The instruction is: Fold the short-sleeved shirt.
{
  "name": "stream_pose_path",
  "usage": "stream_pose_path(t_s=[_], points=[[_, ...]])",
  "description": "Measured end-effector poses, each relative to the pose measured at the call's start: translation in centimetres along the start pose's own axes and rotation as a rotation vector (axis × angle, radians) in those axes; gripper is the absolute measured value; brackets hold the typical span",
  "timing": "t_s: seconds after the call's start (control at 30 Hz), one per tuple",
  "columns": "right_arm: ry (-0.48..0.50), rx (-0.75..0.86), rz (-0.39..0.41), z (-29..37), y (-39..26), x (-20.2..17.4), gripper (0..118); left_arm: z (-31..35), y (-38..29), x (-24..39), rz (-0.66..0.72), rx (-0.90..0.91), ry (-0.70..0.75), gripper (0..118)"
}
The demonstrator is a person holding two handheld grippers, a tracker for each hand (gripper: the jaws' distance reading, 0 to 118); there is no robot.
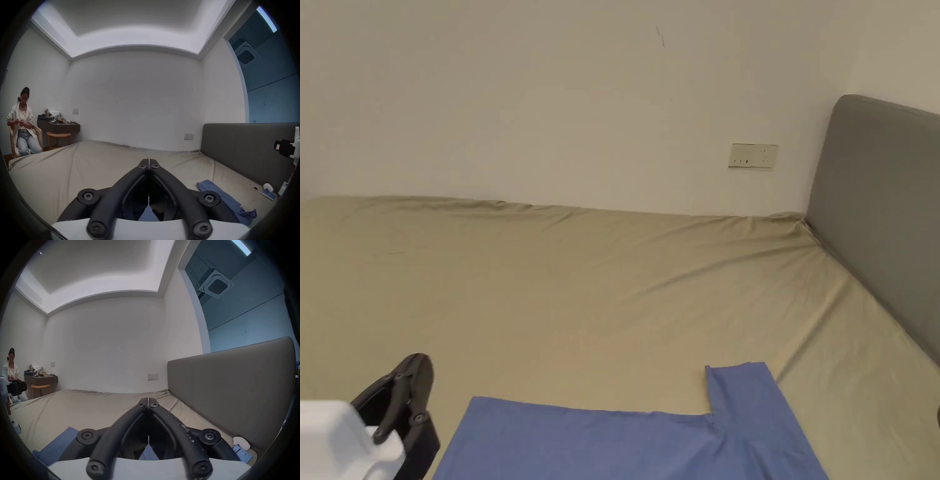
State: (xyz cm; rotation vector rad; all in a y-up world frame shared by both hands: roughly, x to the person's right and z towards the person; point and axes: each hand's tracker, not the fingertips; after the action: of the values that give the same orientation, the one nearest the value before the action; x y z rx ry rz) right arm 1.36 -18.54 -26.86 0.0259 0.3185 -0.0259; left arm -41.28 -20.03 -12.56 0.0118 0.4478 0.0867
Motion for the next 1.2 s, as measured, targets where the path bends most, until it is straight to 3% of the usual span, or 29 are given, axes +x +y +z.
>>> stream_pose_path(t_s=[0.1, 0.2, 0.3, 0.33, 0.4, 0.43, 0.47, 0.57, 0.63, 0.73, 0.8, 0.83, 0.87, 0.9, 0.93, 0.97, 1.07, 1.2], points=[[-0.002, -0.03, -0.006, -2.1, -0.6, -0.3, 1, -7.9, -0.1, -1.7, 0.007, -0.166, -0.039, 0], [-0.002, -0.086, -0.02, -4.9, -1.7, -0.5, 1, -18.2, -2.4, -3.6, 0.043, -0.49, -0.071, 0], [-0.011, -0.165, -0.042, -8.1, -3.4, -0.5, 1, -27.0, -7.1, -5.5, 0.08, -0.763, -0.003, 3], [-0.009, -0.184, -0.041, -8.9, -4.0, -0.5, 1, -29.0, -8.9, -6.1, 0.093, -0.813, 0.034, 16], [-0.013, -0.224, -0.033, -10.9, -5.5, -0.6, 1, -32.9, -12.6, -7.2, 0.1, -0.936, 0.056, 93], [-0.013, -0.242, -0.03, -11.6, -6.0, -0.7, 1, -34.1, -14.2, -7.6, 0.087, -0.979, 0.079, 116], [-0.011, -0.255, -0.028, -12.3, -6.7, -0.7, 1, -35.3, -16.0, -7.8, 0.061, -1.016, 0.119, 118], [-0.024, -0.299, -0.02, -14.0, -8.4, -0.6, 1, -36.1, -19.3, -8.4, 0.052, -1.037, 0.136, 110], [-0.029, -0.331, -0.022, -15.0, -9.4, -0.5, 1, -36.6, -21.3, -8.8, 0.08, -1.078, 0.166, 86], [-0.038, -0.367, -0.014, -16.0, -10.7, -0.4, 1, -36.0, -20.7, -8.6, 0.022, -1.02, 0.161, 86], [-0.04, -0.416, -0.023, -17.1, -11.4, -0.3, 5, -34.2, -18.8, -6.7, -0.028, -0.974, 0.104, 56], [-0.035, -0.464, -0.034, -18.1, -11.7, -0.1, 17, -33.9, -18.6, -6.6, -0.008, -0.974, 0.087, 35], [-0.035, -0.502, -0.047, -19.5, -12.2, 0.2, 50, -33.6, -18.4, -6.4, 0.013, -0.972, 0.059, 3], [-0.04, -0.535, -0.045, -21.0, -12.9, 0.4, 79, -33.5, -17.5, -5.5, 0.045, -0.959, 0.045, 2], [-0.026, -0.582, -0.036, -22.3, -13.8, 0.9, 101, -33.0, -17.3, -5.1, 0.039, -0.95, 0.061, 2], [-0.029, -0.626, -0.042, -23.8, -14.5, 1.4, 106, -32.4, -16.9, -4.9, 0.021, -0.92, 0.054, 2], [-0.043, -0.747, -0.03, -28.3, -17.9, 2.8, 105, -31.2, -16.8, -5.3, 0.005, -0.884, 0.035, 2], [-0.052, -0.967, -0.074, -32.7, -22.4, 3.3, 101, -29.6, -16.4, -5.6, 0.03, -0.852, 0.028, 2]])
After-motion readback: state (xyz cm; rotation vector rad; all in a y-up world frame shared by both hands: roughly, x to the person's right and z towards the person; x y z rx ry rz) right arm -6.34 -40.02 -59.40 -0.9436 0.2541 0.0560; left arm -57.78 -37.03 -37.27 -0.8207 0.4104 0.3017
